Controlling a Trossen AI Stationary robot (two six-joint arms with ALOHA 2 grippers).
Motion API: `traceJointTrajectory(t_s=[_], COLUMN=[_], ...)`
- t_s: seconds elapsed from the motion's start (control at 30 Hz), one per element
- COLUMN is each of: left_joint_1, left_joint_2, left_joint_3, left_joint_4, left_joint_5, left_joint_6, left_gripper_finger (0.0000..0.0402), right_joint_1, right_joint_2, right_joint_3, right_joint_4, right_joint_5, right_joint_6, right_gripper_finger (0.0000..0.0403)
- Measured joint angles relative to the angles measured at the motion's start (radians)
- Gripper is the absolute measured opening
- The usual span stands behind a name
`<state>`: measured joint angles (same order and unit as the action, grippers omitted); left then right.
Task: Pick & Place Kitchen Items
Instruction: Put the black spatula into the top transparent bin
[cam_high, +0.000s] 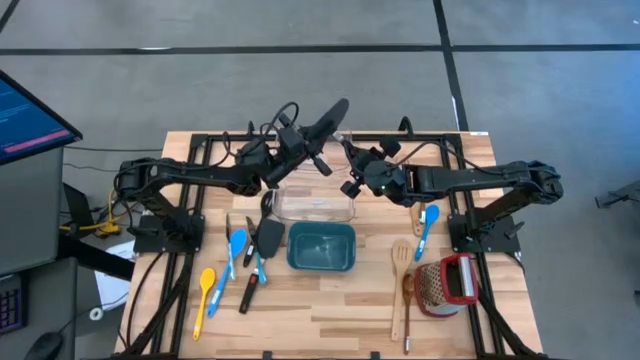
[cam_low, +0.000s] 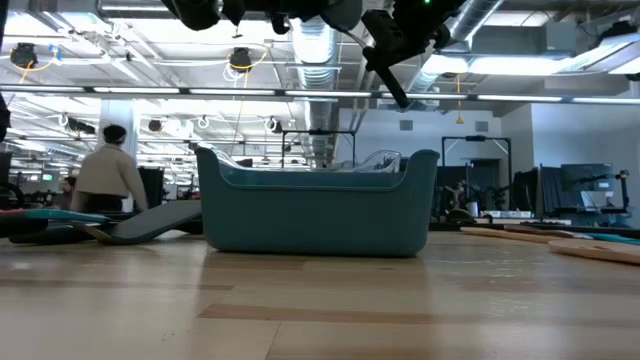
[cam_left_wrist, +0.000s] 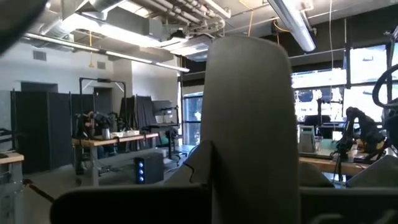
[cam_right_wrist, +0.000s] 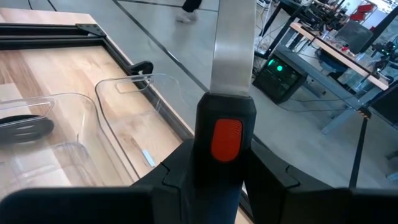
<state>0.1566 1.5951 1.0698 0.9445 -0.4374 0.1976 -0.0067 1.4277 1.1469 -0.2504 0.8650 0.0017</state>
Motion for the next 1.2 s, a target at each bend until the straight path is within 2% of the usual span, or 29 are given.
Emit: traceJointTrajectory(t_s=[0.27, 0.43, 0.5, 0.6, 0.7, 0.87, 1.07, 1.2], left_joint_1=[0.000, 0.013, 0.024, 0.054, 0.083, 0.140, 0.198, 0.224], left_joint_2=[0.000, 0.000, 0.000, 0.000, 0.000, 0.000, -0.001, -0.001], left_joint_3=[0.000, -0.002, -0.002, -0.002, -0.002, -0.004, -0.058, -0.112], left_joint_4=[-0.001, -0.007, -0.006, -0.005, -0.002, 0.000, 0.002, 0.004], left_joint_5=[-0.003, -0.028, -0.059, -0.091, -0.092, -0.117, -0.197, -0.229], left_joint_6=[-0.002, -0.008, -0.019, -0.063, -0.111, -0.228, -0.290, -0.395], left_gripper_finger=[0.0001, 0.0000, 0.0000, 0.0000, 0.0000, 0.0000, 0.0000, 0.0000], right_joint_1=[0.002, 0.013, 0.014, 0.014, 0.014, 0.014, 0.016, 0.021], right_joint_2=[-0.001, -0.002, -0.002, -0.003, -0.003, -0.003, -0.004, -0.004], right_joint_3=[0.000, 0.004, 0.026, 0.073, 0.121, 0.191, 0.219, 0.219], right_joint_4=[-0.001, -0.007, -0.059, -0.161, -0.265, -0.402, -0.532, -0.622], right_joint_5=[-0.002, -0.004, -0.003, -0.003, 0.000, 0.016, 0.027, 0.024], right_joint_6=[-0.001, -0.009, -0.012, -0.006, 0.006, 0.026, 0.099, 0.112], right_gripper_finger=[0.0110, 0.0234, 0.0278, 0.0324, 0.0350, 0.0357, 0.0328, 0.0309])
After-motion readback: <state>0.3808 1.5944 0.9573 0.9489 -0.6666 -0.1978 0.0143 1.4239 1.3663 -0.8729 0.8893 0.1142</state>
